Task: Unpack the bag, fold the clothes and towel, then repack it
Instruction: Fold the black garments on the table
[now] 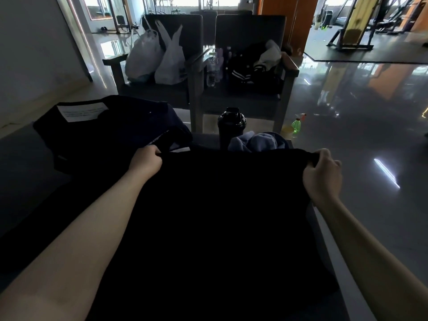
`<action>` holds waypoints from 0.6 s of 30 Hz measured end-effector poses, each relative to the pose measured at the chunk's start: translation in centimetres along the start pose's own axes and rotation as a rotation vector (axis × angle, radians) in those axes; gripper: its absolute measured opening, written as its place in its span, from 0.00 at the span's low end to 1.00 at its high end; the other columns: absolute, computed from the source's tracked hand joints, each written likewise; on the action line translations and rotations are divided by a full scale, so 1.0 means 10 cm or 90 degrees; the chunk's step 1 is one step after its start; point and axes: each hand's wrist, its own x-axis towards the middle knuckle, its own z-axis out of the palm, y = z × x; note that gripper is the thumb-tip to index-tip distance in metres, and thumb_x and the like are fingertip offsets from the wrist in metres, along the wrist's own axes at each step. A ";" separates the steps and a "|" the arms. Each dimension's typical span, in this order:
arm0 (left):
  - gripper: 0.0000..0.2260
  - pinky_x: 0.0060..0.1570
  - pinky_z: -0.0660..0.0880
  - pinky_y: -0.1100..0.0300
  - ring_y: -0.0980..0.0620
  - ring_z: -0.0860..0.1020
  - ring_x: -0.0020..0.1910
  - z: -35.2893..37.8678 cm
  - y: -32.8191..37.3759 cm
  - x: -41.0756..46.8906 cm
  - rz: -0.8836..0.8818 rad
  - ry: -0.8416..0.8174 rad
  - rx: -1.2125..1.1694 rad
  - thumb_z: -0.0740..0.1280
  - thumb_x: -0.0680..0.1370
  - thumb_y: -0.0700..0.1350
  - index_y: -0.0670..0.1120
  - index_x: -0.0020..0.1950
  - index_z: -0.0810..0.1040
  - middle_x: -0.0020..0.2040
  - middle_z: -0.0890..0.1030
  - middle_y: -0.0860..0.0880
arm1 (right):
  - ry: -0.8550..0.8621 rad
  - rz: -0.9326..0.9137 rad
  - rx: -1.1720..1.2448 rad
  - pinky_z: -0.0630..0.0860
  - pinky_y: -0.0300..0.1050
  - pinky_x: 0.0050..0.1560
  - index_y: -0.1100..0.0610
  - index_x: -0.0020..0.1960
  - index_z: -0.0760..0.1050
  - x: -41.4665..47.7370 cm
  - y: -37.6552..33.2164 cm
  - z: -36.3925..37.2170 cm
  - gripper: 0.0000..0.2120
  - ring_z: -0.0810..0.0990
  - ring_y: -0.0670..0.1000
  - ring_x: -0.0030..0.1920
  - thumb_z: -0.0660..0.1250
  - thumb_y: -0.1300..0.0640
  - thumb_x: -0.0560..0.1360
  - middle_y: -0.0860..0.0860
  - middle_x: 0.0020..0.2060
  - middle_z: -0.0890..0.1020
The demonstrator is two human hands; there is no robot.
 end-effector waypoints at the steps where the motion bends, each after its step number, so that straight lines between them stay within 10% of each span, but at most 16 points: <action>1: 0.15 0.48 0.77 0.54 0.45 0.78 0.49 0.00 0.01 0.01 0.010 0.014 -0.002 0.59 0.77 0.39 0.45 0.62 0.77 0.55 0.79 0.43 | -0.004 0.003 -0.002 0.69 0.50 0.44 0.62 0.54 0.70 0.04 -0.01 0.00 0.09 0.71 0.60 0.53 0.58 0.66 0.75 0.55 0.40 0.71; 9: 0.35 0.71 0.55 0.38 0.38 0.54 0.75 0.23 0.03 -0.04 -0.054 -0.151 0.111 0.58 0.79 0.59 0.52 0.78 0.40 0.78 0.47 0.44 | -0.041 -0.008 -0.002 0.68 0.51 0.57 0.65 0.64 0.68 0.13 0.05 0.25 0.19 0.70 0.62 0.60 0.60 0.69 0.73 0.64 0.60 0.72; 13: 0.26 0.70 0.56 0.41 0.44 0.59 0.74 0.38 0.00 -0.35 0.061 0.007 0.128 0.52 0.82 0.57 0.49 0.77 0.54 0.77 0.55 0.48 | -0.082 -0.107 -0.107 0.61 0.56 0.68 0.62 0.65 0.71 -0.20 0.17 0.38 0.19 0.64 0.61 0.68 0.63 0.62 0.75 0.60 0.67 0.70; 18: 0.24 0.71 0.55 0.42 0.46 0.57 0.75 0.44 -0.14 -0.65 0.045 -0.147 0.152 0.47 0.82 0.58 0.51 0.77 0.56 0.78 0.56 0.50 | -0.253 -0.061 -0.182 0.51 0.61 0.72 0.54 0.75 0.59 -0.61 0.30 0.35 0.27 0.52 0.57 0.76 0.60 0.51 0.78 0.52 0.75 0.59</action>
